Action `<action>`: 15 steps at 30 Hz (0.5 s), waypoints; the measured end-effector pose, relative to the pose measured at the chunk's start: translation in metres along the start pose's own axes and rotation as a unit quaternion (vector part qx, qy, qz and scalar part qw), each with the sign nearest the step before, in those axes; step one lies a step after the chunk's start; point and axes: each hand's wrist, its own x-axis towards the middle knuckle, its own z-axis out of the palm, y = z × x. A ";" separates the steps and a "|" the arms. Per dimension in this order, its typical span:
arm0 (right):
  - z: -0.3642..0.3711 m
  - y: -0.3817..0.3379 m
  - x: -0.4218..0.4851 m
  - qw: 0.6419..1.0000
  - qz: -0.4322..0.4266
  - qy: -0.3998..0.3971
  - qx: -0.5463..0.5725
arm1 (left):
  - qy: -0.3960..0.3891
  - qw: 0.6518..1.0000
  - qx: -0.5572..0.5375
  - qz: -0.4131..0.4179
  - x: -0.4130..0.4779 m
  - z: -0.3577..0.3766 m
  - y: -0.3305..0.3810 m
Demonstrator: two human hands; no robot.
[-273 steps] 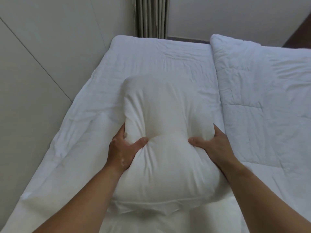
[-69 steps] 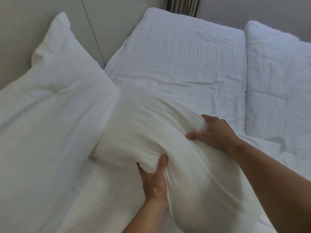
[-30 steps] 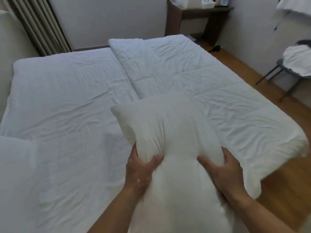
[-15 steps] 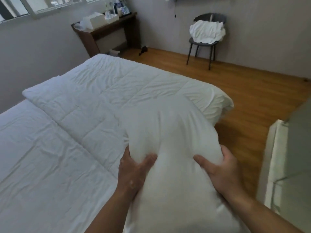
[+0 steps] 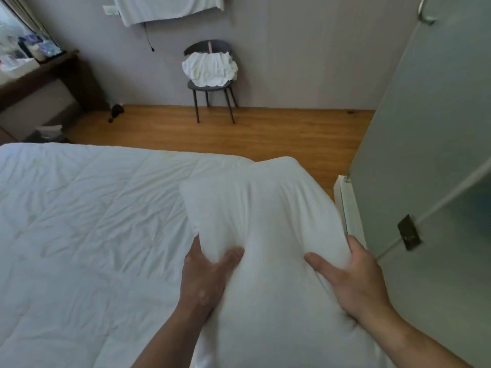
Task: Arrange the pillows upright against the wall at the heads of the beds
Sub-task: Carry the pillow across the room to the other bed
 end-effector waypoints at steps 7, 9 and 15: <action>0.002 -0.028 0.105 0.998 0.034 0.054 -0.015 | -0.057 0.998 0.010 0.025 0.123 0.041 0.052; 0.001 -0.034 0.136 0.997 0.043 0.062 -0.013 | -0.072 0.997 0.009 0.023 0.154 0.054 0.064; -0.003 -0.042 0.245 0.996 0.047 0.080 0.000 | -0.080 0.997 0.003 0.017 0.252 0.114 0.101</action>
